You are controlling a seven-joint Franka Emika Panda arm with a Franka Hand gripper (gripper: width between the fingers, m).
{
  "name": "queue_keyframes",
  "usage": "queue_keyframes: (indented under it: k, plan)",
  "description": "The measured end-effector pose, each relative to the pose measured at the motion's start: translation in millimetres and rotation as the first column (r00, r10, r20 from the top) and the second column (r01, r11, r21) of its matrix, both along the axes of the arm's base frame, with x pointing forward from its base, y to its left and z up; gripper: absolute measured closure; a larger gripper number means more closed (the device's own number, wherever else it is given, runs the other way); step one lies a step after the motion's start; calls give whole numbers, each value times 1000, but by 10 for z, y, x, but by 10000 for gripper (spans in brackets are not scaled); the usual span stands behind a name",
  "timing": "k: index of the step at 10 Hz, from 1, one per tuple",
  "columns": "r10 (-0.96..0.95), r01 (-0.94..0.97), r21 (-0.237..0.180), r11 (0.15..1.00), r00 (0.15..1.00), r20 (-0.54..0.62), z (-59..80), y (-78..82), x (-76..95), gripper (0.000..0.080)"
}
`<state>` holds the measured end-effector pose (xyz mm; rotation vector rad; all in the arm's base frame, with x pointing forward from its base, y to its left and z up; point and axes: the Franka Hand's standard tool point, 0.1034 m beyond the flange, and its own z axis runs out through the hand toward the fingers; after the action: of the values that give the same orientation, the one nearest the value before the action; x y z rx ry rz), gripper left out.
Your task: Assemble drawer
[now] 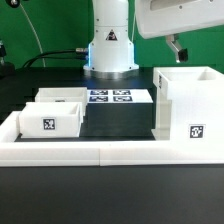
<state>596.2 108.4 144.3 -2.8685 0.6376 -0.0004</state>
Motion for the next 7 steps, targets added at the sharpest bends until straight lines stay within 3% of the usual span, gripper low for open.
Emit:
queue_keyframes:
  k: [4, 6, 7]
  plan:
    - [301, -300, -33, 953, 953, 43, -14, -28, -18, 150]
    - [339, -337, -42, 941, 940, 43, -15, -51, -28, 150]
    - [381, -379, -79, 922, 924, 12, -18, -161, -80, 150]
